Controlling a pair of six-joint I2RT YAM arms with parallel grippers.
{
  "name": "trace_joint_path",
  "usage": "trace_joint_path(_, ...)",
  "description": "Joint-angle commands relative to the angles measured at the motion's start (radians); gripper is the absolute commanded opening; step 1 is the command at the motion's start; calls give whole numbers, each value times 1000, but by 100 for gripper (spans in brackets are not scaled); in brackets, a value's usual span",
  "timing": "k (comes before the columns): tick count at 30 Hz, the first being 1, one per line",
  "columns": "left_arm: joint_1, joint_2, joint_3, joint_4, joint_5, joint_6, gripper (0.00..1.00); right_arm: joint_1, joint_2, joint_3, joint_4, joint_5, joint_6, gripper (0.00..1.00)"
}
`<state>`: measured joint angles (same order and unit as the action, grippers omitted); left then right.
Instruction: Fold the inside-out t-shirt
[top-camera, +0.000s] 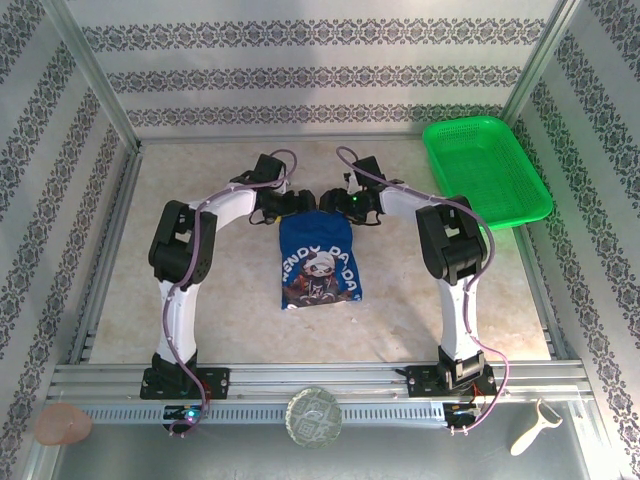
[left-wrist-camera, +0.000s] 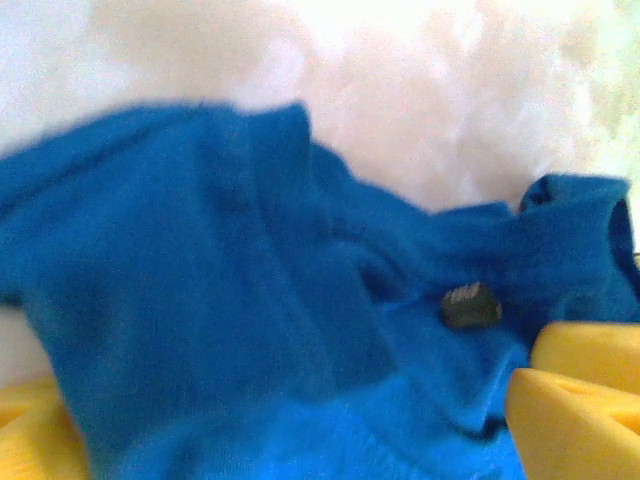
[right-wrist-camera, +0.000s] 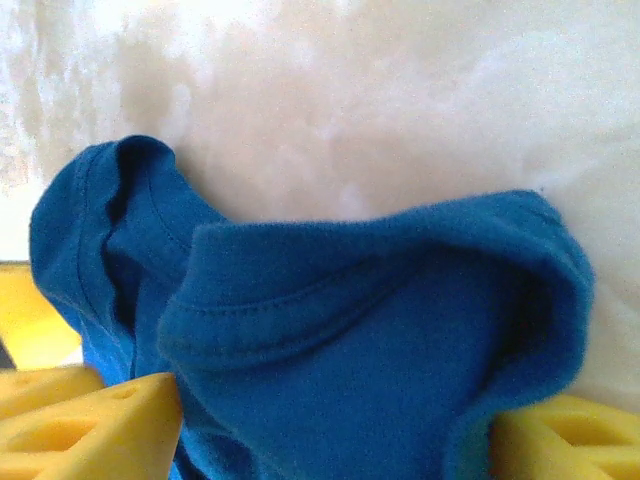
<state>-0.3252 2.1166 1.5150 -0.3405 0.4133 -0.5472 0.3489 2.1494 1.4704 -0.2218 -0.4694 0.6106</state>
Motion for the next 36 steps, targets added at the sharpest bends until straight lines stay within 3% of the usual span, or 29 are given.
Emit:
trace_joint_path(1, -9, -77, -49, -46, -106, -14, 98, -11, -62, -67, -62, 88, -29, 76)
trace_joint_path(6, -10, -123, -68, -64, -147, -10, 100, -17, -173, -147, -68, 188, -79, 82)
trace_joint_path(11, -9, -104, -64, -99, -172, -37, 100, -11, -144, -127, -85, 183, -86, 83)
trace_joint_path(23, -54, 30, 24, -72, 0, -35, 99, 92, 6, 39, -126, 96, -75, 77)
trace_joint_path(29, -71, 4, -85, 106, 95, -108, 80, 74, -3, -1, -81, 62, -45, 64)
trace_joint_path(32, -70, -3, -125, 175, 113, -131, 71, 55, 1, -30, -49, 41, -16, 52)
trace_joint_path(36, -59, -15, -209, 332, 151, -190, 48, 34, -4, -69, 6, 8, 25, 31)
